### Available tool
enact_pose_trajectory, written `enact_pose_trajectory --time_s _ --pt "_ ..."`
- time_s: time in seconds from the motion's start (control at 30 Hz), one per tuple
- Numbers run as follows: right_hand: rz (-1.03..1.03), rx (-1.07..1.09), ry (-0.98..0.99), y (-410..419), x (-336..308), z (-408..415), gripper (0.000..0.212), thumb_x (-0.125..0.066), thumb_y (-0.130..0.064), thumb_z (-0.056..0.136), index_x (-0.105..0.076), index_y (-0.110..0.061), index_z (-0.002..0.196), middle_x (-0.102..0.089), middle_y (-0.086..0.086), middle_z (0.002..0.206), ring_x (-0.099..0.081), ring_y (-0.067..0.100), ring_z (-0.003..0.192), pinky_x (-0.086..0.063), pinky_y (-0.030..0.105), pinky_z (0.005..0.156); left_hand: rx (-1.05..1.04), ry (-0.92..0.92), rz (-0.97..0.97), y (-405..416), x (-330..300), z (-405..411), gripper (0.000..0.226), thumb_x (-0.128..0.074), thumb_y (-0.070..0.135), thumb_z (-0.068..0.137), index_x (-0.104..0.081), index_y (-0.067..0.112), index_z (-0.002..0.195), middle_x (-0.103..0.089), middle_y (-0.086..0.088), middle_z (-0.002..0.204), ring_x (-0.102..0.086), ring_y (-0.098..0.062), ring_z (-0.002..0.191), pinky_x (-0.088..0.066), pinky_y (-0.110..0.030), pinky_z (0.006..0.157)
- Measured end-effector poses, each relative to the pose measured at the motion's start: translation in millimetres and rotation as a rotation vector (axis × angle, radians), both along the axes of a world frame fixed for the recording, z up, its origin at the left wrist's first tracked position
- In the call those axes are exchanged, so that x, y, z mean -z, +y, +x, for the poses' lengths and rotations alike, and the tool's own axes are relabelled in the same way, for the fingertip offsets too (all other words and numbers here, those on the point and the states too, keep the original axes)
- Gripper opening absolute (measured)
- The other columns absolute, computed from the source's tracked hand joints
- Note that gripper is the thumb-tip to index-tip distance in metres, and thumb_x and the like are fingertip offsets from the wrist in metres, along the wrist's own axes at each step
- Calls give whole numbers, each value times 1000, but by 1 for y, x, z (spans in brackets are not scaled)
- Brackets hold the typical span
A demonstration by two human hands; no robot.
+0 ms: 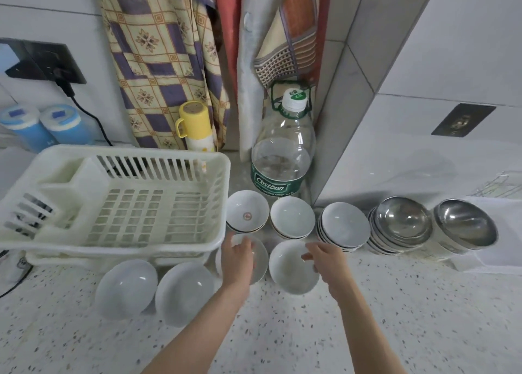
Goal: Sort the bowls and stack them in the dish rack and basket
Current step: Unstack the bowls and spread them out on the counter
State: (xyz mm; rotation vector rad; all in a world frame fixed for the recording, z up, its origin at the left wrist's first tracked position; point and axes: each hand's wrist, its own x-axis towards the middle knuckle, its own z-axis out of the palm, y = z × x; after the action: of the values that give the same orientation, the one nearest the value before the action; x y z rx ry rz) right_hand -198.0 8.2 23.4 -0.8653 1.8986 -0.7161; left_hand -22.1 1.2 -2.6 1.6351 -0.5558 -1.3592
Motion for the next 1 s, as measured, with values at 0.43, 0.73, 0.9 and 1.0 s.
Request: enact_pose_trajectory --time_s 0.43,0.73,0.9,1.0 --pt "130 -137 192 -53 31 3 28 -41 -22 97 -57 -4 82 -72 16 93 -63 31 79 -50 35 73 -208 108 152 -55 17 -16 53 -50 8 99 -32 30 144 -66 -23 120 -49 -3 31 -28 -13 30" --pt "138 25 110 -63 38 15 18 -42 -12 93 -56 -2 86 -69 8 58 -58 13 45 -43 22 49 -205 34 149 -63 14 -16 59 -39 -7 93 -41 29 140 -69 -21 103 -65 -19 58 -24 -15 31" --pt "86 199 -16 -62 38 22 19 -44 1 81 -52 -10 68 -68 3 52 -55 13 50 -41 25 51 -198 8 91 -60 8 -18 63 -38 -10 91 -42 31 140 -66 -15 114 -70 -20 66 -26 -16 31" --pt "56 279 -68 -62 37 27 16 -44 3 79 -55 -7 75 -68 4 53 -57 17 55 -41 25 53 -208 27 69 -59 6 -18 61 -39 -9 92 -43 30 139 -65 -17 119 -70 -21 67 -27 -16 32"
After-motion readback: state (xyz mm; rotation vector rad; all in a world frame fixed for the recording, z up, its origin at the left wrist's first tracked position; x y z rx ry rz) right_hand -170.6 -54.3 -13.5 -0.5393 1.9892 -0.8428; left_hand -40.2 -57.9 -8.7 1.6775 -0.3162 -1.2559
